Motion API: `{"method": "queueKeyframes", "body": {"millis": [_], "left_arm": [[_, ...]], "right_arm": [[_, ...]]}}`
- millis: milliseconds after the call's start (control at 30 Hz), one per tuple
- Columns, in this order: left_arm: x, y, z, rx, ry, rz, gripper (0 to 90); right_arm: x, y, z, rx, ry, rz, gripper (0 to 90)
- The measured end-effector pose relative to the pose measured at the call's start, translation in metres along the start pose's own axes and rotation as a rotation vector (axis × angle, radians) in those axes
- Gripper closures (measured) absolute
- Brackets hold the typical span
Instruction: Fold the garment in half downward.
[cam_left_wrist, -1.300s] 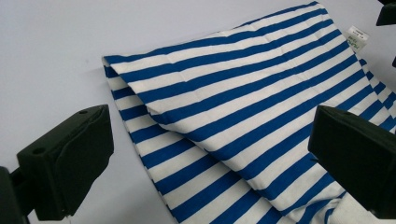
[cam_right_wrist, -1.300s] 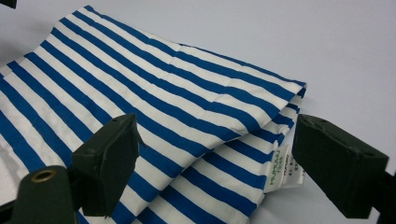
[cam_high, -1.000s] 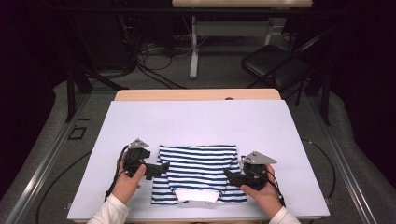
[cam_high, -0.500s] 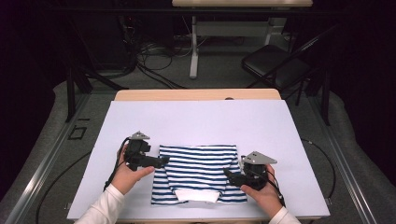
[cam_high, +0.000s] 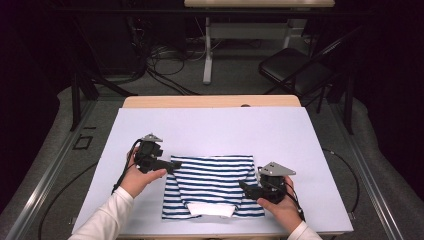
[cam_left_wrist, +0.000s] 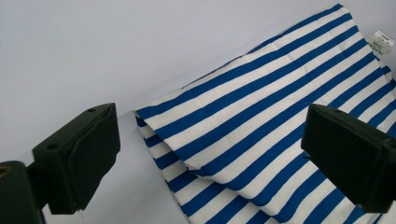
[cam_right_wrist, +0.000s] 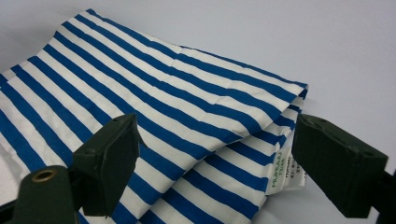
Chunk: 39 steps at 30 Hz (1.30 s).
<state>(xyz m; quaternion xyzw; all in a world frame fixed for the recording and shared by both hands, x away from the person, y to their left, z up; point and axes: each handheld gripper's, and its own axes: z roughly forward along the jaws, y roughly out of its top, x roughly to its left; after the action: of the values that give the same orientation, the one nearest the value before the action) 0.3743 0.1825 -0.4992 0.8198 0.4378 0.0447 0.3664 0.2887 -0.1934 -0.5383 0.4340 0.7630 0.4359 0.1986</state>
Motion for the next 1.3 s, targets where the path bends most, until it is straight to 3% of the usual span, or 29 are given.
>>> {"method": "queueKeyframes", "body": {"millis": [233, 433, 867, 1167, 1300], "left_arm": [[0.007, 0.007, 0.004, 0.012, 0.012, 0.014, 15.1], [0.013, 0.012, 0.009, 0.021, 0.012, 0.003, 17.2], [0.016, 0.017, 0.020, 0.061, 0.030, 0.049, 32.7], [0.019, 0.017, 0.029, 0.071, 0.057, 0.062, 32.9], [0.019, 0.016, 0.033, 0.073, 0.047, 0.060, 34.6]], "right_arm": [[0.000, 0.000, 0.000, 0.001, -0.002, -0.007, 14.7], [0.000, 0.000, 0.000, 0.003, -0.001, -0.010, 14.8], [0.000, -0.001, 0.001, 0.007, 0.006, -0.011, 14.9], [0.000, -0.001, 0.002, 0.010, 0.010, -0.014, 15.0], [0.001, -0.001, 0.003, 0.013, 0.010, -0.013, 15.0]]}}
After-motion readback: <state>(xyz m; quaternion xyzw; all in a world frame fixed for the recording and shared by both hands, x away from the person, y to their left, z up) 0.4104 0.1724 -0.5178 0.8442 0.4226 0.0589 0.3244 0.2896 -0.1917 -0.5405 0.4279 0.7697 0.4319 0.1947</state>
